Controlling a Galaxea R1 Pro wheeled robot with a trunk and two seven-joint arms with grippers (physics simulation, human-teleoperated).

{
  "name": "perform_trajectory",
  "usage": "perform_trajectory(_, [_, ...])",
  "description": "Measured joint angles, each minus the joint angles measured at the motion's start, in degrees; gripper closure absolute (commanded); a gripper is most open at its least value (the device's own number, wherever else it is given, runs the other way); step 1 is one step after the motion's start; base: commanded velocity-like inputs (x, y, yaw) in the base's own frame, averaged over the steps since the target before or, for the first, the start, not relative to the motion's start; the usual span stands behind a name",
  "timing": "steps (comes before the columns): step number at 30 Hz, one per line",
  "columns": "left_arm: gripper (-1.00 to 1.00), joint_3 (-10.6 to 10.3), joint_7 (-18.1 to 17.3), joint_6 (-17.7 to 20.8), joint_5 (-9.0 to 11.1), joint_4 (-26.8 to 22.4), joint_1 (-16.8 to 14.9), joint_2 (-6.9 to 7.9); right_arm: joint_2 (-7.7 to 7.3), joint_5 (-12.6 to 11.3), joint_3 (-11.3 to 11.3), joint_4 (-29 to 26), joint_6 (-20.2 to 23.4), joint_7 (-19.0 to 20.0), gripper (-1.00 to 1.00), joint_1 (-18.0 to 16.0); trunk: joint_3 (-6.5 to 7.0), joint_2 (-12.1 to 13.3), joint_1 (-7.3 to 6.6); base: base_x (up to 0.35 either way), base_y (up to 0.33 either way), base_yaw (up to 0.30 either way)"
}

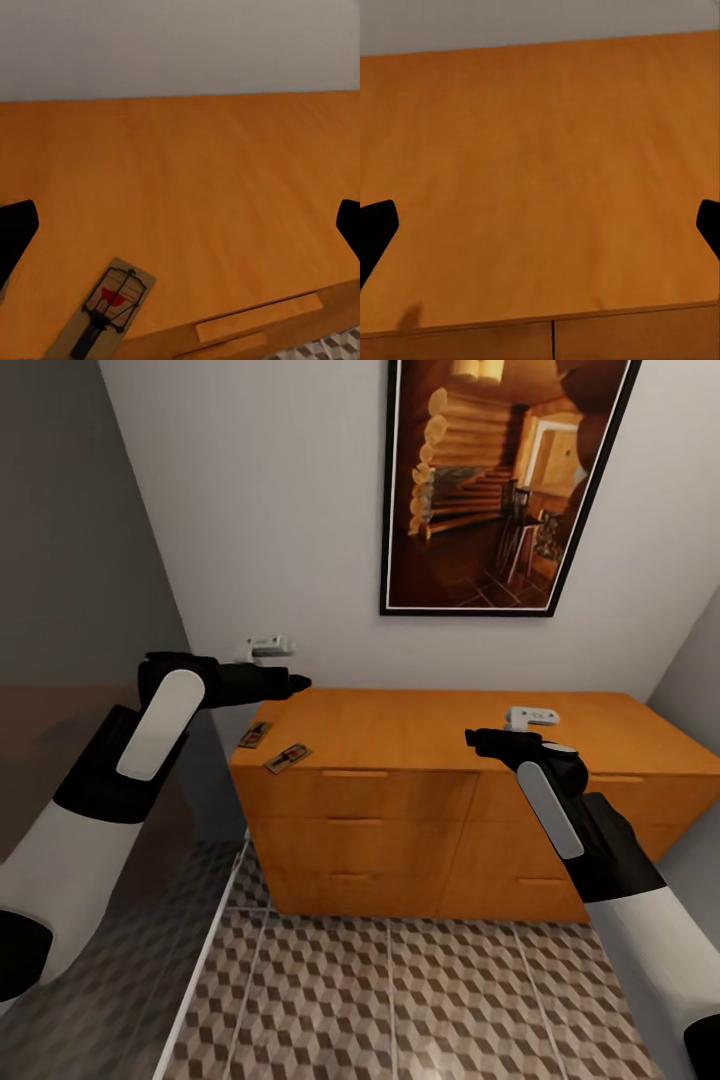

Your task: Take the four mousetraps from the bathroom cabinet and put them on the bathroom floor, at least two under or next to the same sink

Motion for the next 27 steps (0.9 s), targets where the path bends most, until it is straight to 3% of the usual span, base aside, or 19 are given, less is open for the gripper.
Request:
perform_trajectory(8, [-1.0, -2.3, 0.0, -0.1, 0.0, 0.0, 0.0, 0.04, 0.0, 0.0, 0.0, -0.1, 0.3, 0.0, -1.0, 0.0, 0.0, 0.0, 0.01, 0.04, -0.002, 0.0])
perform_trajectory(13, [-1.0, -2.6, 0.1, -0.1, -0.1, 0.0, 0.0, 0.64, 0.0, 0.1, 0.0, -0.1, 0.4, 0.0, -1.0, 0.0, 0.0, 0.0, 0.01, 0.004, 0.0, 0.0])
perform_trajectory(21, [-1.0, -2.3, 0.2, -0.2, -0.3, -0.1, -0.1, 5.64, 0.29, 0.0, 0.0, -0.1, 0.4, 0.0, -1.0, 0.0, 0.0, 0.0, 0.01, 0.0, 0.0, 0.0])
perform_trajectory(24, [-1.0, -1.5, 0.2, 0.0, -0.3, 0.1, -0.3, 8.61, 0.6, -0.1, 0.0, 0.0, 0.4, -0.1, -1.0, 0.1, 0.0, 0.0, 0.01, 0.0, 0.0, 0.0])
perform_trajectory(26, [-1.0, -1.1, 0.2, 0.1, -0.3, 0.1, -0.7, 11.47, 1.52, -0.2, 0.0, 0.0, 0.4, -0.2, -1.0, 0.2, 0.0, 0.0, 0.01, 0.0, 0.0, 0.0])
perform_trajectory(27, [-1.0, -1.0, 0.2, 0.0, -0.2, 0.1, -0.9, 12.08, 1.88, -0.2, 0.0, 0.1, 0.4, -0.2, -1.0, 0.2, 0.0, 0.0, 0.01, 0.0, 0.0, 0.0])
